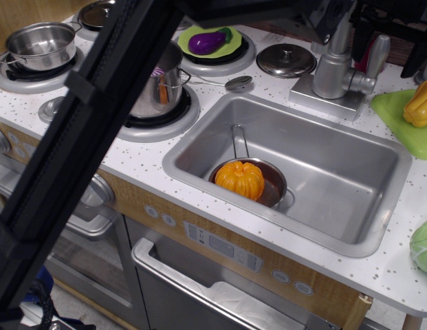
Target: Turn lever vertical to front
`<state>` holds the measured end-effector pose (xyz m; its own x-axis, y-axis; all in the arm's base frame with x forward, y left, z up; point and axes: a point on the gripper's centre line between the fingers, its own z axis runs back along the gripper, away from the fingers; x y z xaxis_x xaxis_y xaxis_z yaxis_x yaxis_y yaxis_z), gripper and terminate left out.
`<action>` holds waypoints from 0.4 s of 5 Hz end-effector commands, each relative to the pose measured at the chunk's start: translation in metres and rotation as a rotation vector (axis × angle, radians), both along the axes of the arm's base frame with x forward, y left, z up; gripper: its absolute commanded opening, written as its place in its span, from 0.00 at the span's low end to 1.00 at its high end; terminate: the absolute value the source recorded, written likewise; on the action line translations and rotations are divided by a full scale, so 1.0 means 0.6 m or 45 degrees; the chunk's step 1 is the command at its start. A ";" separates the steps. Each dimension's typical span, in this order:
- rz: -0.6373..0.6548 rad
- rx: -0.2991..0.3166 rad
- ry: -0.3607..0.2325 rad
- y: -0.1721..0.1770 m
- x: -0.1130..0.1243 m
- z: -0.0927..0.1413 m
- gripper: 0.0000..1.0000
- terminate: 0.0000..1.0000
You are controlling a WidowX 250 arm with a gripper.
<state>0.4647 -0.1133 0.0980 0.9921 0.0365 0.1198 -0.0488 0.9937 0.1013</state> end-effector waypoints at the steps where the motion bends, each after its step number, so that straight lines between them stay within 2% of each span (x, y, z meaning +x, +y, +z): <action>1: 0.000 0.000 0.000 0.000 0.000 0.000 1.00 0.00; 2: -0.004 0.020 -0.126 -0.004 0.003 0.011 1.00 0.00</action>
